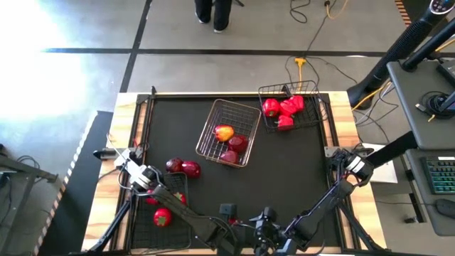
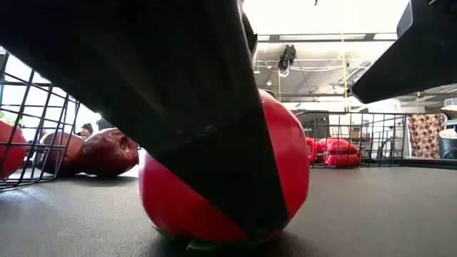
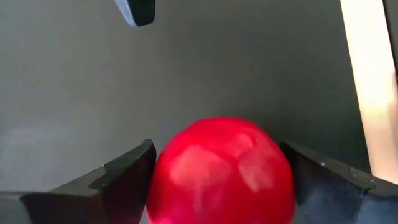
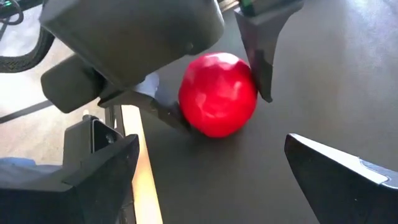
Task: Sort produce into baskets
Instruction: Put the red tomato into the bottom black wire basket
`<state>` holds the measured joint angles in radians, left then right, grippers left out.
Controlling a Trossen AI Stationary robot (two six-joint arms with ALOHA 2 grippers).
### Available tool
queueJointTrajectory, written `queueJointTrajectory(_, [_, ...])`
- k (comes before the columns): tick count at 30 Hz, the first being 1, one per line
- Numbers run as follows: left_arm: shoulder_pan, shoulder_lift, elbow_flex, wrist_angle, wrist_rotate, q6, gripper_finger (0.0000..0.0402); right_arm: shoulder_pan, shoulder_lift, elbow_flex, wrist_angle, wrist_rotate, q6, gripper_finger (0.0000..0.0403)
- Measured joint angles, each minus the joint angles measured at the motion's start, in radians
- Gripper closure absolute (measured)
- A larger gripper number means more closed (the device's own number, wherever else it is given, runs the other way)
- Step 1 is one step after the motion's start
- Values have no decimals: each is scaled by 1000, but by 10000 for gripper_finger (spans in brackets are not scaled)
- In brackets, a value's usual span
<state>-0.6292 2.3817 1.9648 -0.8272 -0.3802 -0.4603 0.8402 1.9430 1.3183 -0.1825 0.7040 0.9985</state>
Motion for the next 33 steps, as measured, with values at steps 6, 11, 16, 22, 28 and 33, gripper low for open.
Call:
queueJointTrajectory(6, [0,-2,0,-14,-29,8,125,0,0,-1,0,-2,-1,9])
queueJointTrajectory(11, [-26,-59,-4,-91,-115,4,143,3,0,-1,1,-7,-2,9])
queueJointTrajectory(16, [-104,-205,-2,-230,-187,-58,143,13,0,-1,1,-9,-3,9])
queueJointTrajectory(22, [-235,-385,-2,-534,-319,-309,143,15,0,-3,0,-2,-7,9])
queueJointTrajectory(28, [-355,-482,-126,-703,-269,-634,144,12,0,-3,1,4,-7,9])
queueJointTrajectory(33, [-402,-542,-302,-719,-159,-774,144,9,0,-3,6,22,-7,9])
